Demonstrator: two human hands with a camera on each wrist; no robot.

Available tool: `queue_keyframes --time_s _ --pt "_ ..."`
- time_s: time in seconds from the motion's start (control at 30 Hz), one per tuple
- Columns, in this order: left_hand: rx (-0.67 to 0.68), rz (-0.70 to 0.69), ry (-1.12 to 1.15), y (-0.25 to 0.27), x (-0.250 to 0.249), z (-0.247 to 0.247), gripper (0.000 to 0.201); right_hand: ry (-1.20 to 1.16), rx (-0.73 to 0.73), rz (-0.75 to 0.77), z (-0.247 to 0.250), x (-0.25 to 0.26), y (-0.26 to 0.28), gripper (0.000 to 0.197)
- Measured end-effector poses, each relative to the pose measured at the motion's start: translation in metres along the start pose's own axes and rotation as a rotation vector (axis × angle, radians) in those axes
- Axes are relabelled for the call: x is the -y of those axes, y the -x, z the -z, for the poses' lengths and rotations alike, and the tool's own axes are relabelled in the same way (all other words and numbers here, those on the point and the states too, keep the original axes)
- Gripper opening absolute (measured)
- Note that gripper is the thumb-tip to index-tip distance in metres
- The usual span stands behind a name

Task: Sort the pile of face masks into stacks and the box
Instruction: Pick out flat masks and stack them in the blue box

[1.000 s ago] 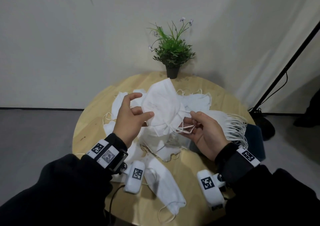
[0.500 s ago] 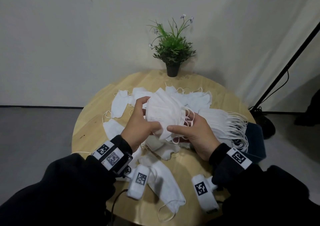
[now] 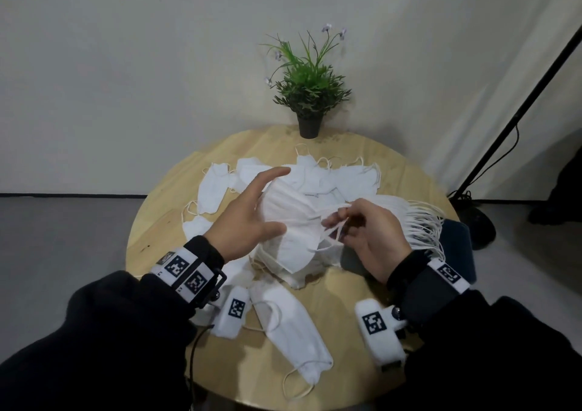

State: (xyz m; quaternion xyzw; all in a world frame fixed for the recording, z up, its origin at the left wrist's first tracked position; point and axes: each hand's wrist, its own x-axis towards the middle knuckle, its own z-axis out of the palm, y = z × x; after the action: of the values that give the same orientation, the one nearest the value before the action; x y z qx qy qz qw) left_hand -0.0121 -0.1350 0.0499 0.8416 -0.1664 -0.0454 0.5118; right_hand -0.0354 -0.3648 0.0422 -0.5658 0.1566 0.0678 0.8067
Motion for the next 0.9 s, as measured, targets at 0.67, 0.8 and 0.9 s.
queue_keyframes --time_s 0.67,0.8,0.9 --pt "-0.085 -0.426 -0.443 -0.047 -0.072 -0.076 0.013 0.322 -0.228 0.438 0.124 0.05 0.027 0.018" --pt "0.006 -0.39 -0.421 -0.045 -0.052 -0.107 0.014 0.411 -0.18 0.333 0.154 0.048 0.037 0.017" --pt "0.08 -0.348 -0.453 -0.045 -0.029 -0.118 0.015 0.548 -0.148 0.283 0.167 0.039 0.04 0.016"
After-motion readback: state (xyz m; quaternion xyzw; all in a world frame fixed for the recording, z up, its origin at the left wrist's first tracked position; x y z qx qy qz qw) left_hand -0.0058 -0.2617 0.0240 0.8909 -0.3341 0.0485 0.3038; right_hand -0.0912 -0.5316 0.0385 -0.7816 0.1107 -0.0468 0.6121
